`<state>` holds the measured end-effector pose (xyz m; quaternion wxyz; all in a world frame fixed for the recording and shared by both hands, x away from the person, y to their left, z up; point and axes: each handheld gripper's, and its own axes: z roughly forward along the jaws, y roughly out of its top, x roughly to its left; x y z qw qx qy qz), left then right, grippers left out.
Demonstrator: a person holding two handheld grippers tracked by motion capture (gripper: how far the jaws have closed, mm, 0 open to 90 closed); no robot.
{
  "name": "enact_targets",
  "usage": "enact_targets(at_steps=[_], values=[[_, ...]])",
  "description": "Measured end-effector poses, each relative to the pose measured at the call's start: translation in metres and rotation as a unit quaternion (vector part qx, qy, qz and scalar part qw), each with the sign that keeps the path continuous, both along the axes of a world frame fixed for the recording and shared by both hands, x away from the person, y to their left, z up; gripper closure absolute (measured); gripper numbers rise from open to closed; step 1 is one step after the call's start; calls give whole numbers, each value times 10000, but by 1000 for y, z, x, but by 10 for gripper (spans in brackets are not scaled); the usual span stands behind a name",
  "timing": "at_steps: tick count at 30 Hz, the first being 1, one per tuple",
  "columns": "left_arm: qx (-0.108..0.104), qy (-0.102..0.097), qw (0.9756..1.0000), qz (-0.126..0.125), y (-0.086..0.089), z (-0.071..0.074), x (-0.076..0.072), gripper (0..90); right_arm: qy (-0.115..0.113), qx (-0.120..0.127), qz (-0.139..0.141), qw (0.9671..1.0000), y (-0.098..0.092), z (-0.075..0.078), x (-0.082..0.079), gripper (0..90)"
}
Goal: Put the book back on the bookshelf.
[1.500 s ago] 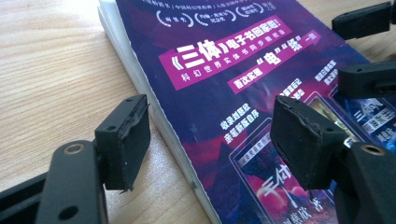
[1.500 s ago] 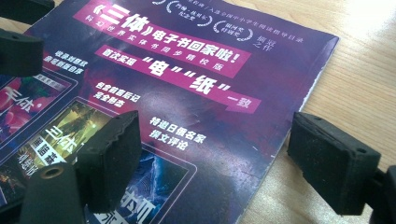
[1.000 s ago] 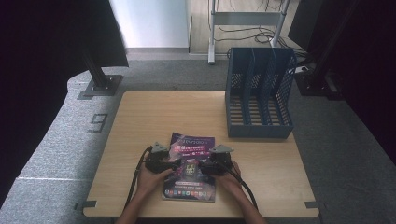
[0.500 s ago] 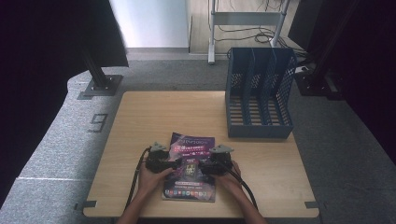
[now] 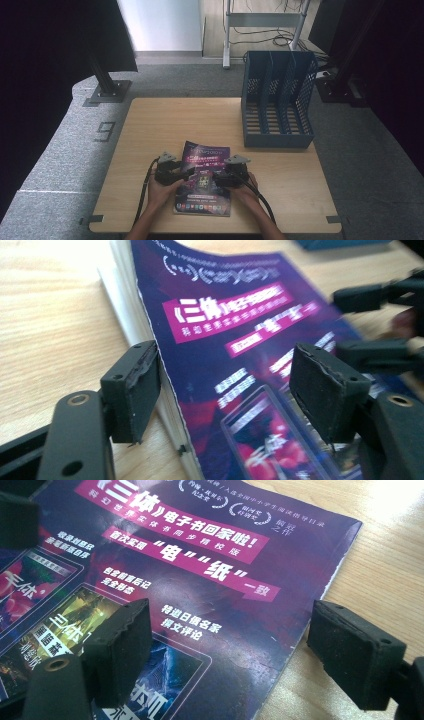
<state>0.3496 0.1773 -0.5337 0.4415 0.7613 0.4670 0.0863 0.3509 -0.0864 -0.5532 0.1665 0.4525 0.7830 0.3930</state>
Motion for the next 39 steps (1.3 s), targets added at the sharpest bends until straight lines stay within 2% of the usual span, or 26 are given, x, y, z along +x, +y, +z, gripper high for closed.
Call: enact_targets(at_steps=[3,7,9,15,23,27,30,33,39], values=[[-98,-74,9999,-94,-1,4,-3,313,-3,-1,-1,10000,0,0,0,177],[26,-111,9993,-364,-12,2,-5,339,2,-4,-4,10000,0,0,0,177],[220,-191,9989,-372,-16,1,-6,338,4,-2,-6,10000,0,0,0,177],[205,-150,9990,-359,-13,3,1,379,19,9,-2,10000,0,0,0,176],[460,-58,9980,-430,-20,0,20,414,46,26,3,10000,-1,0,1,172],[476,10,9979,-447,-21,-2,27,432,57,25,17,10000,-1,0,1,169],[555,-6,9973,-490,-22,-4,26,449,54,26,17,10000,-1,0,1,169],[515,-21,9973,-525,-20,-4,24,506,59,25,13,10000,-1,0,1,170],[565,-119,9974,-440,-24,-8,23,551,55,26,11,10000,-1,0,1,170]])
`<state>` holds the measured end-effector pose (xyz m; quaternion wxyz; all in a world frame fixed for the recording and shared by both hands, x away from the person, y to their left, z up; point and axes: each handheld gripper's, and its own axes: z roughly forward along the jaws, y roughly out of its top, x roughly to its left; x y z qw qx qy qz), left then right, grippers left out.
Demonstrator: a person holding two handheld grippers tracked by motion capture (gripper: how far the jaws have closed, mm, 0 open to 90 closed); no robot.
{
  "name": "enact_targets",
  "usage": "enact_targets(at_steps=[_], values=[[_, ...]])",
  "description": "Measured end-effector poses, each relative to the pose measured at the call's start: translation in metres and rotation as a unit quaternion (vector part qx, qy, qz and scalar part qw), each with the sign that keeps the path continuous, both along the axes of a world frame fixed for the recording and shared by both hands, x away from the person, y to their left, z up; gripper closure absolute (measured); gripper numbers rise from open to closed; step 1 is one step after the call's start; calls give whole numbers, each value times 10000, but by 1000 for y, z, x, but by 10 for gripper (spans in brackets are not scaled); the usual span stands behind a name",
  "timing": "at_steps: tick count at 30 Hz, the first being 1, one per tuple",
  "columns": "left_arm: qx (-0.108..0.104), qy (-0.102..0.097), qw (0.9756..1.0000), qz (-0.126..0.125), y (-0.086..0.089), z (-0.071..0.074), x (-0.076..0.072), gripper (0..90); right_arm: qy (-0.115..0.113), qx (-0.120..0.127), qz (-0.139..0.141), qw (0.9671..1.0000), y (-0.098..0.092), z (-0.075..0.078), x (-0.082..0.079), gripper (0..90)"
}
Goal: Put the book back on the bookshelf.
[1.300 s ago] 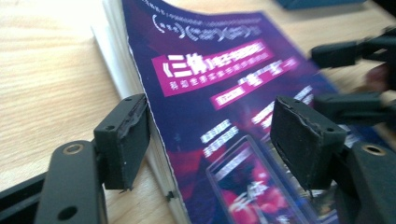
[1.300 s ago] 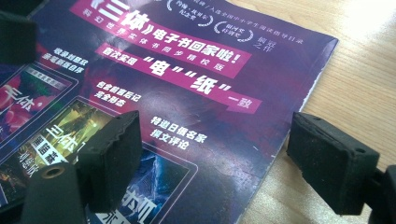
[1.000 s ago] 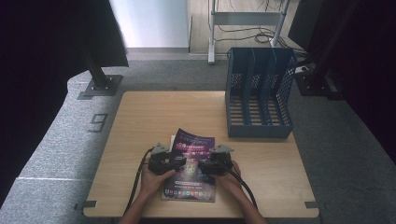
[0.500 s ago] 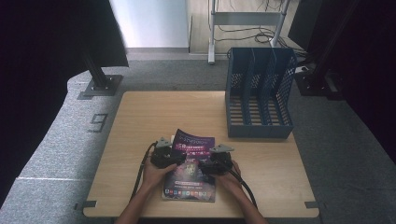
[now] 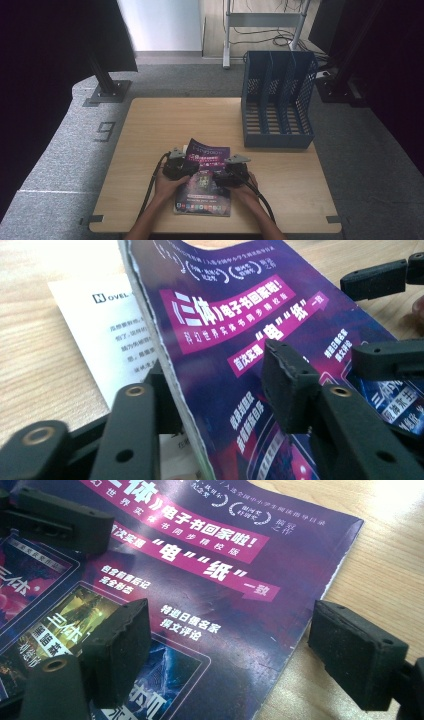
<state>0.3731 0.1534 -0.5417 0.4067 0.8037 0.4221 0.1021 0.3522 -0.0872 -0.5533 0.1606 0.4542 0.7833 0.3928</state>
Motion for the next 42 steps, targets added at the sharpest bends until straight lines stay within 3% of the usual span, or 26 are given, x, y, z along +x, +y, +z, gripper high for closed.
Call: enact_targets(at_steps=[7,14,22,29,36,42], values=[[124,-248,9996,74,-4,2,-3,630,1,1,2,10000,0,0,0,170],[21,-358,9993,128,-4,4,-7,760,-4,3,-11,10000,0,0,0,172],[-82,-509,9987,18,-5,8,-11,844,-1,4,-14,10000,0,0,0,172],[-193,-628,9978,8,-6,10,-15,871,-2,6,-14,10000,0,0,-1,173],[-200,-671,9975,-11,-6,11,-15,872,-3,5,-15,10000,0,0,-1,174],[-208,-827,9964,-22,-8,14,-20,873,-39,-24,-32,10000,1,0,-2,175]])
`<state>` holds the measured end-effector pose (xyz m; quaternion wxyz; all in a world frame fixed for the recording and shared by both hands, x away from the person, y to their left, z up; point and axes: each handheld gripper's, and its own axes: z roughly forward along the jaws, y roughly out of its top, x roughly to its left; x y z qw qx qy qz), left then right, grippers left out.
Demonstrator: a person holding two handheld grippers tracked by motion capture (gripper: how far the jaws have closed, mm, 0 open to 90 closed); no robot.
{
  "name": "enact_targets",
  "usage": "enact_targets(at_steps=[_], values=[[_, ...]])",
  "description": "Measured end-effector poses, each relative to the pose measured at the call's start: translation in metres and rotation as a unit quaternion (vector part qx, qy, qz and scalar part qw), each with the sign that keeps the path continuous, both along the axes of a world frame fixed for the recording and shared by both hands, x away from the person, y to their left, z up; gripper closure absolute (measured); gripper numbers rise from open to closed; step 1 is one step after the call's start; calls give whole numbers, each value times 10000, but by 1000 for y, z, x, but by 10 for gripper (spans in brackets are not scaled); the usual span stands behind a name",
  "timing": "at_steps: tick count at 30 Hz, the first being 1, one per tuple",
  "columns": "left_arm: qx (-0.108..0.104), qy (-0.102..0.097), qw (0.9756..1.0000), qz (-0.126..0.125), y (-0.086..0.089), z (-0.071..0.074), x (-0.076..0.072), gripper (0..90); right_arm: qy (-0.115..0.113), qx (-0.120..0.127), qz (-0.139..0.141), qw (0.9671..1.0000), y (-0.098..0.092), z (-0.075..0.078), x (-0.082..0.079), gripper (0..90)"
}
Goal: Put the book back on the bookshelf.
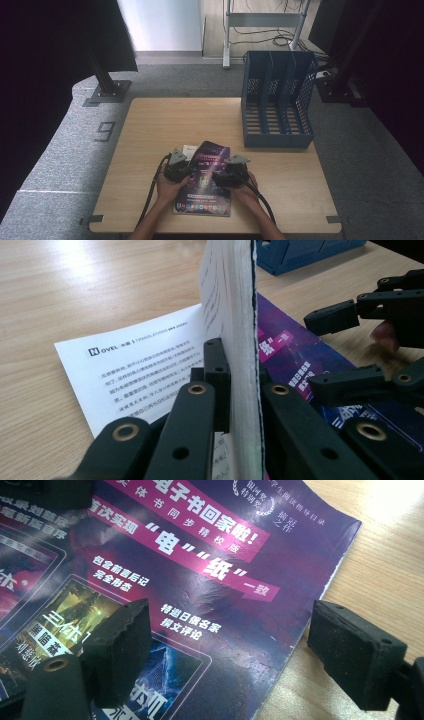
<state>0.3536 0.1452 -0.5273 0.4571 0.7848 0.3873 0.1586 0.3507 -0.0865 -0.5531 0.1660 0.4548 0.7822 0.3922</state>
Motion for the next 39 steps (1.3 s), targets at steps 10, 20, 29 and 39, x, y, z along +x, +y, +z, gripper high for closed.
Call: enact_targets(at_steps=[10,20,29,39], values=[[33,-181,9998,-58,-3,5,-5,874,-28,1,-3,10000,0,0,-1,174],[38,-352,9993,-128,-4,13,-9,875,-96,41,-127,9999,-6,5,-1,191],[-21,-531,9984,-203,-3,26,-16,876,-114,271,-130,9995,-13,13,-1,192],[-31,-652,9975,-279,-6,34,-22,877,-219,438,-99,9988,-21,27,0,187]])
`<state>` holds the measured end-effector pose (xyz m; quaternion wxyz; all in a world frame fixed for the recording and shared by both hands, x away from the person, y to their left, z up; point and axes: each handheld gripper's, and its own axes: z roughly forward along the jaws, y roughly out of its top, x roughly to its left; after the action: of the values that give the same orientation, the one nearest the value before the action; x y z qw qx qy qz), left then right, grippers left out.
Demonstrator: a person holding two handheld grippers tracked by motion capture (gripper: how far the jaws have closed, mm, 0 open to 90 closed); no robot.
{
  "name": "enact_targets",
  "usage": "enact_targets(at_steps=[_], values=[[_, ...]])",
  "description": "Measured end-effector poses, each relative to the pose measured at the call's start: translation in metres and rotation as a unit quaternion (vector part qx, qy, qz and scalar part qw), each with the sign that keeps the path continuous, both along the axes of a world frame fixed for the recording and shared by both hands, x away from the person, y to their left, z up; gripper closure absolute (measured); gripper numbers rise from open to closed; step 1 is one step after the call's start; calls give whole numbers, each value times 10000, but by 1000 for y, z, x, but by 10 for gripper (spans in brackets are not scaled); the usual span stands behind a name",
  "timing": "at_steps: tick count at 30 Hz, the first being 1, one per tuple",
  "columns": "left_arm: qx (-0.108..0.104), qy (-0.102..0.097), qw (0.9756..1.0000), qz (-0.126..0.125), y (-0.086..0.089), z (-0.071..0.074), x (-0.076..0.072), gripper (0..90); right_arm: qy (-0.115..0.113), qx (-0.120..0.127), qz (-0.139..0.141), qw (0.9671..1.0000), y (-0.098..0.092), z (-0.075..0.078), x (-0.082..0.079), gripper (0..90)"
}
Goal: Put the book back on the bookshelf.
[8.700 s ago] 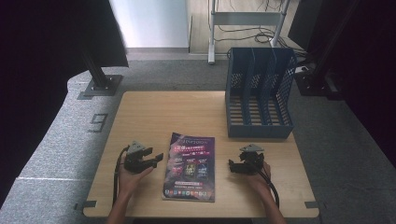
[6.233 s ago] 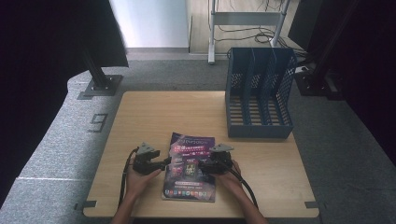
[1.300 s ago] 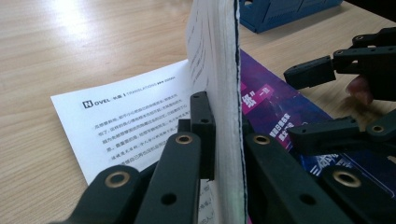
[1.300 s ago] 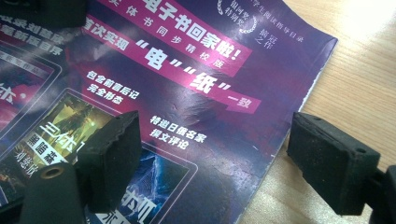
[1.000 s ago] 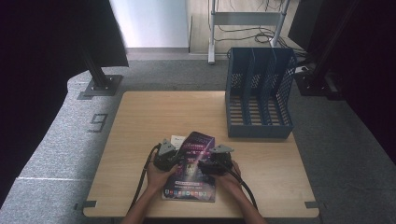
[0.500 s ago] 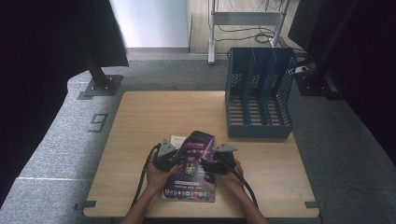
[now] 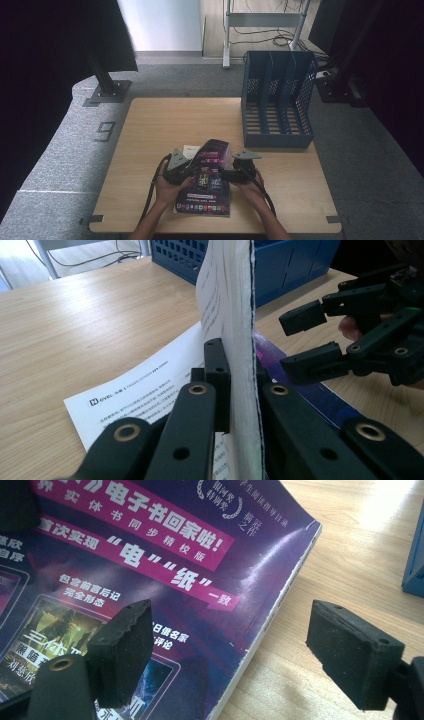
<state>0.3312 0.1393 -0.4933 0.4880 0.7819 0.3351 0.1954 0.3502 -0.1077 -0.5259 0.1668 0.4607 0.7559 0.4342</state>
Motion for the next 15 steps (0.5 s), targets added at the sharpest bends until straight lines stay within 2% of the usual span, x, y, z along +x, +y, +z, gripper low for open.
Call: enact_targets(at_steps=[5,15], values=[[-102,69,9999,-21,1,1,1,877,27,139,-11,9999,-5,6,6,185],[-124,43,9999,-41,1,4,-1,877,3,130,25,9999,-8,10,9,183]])
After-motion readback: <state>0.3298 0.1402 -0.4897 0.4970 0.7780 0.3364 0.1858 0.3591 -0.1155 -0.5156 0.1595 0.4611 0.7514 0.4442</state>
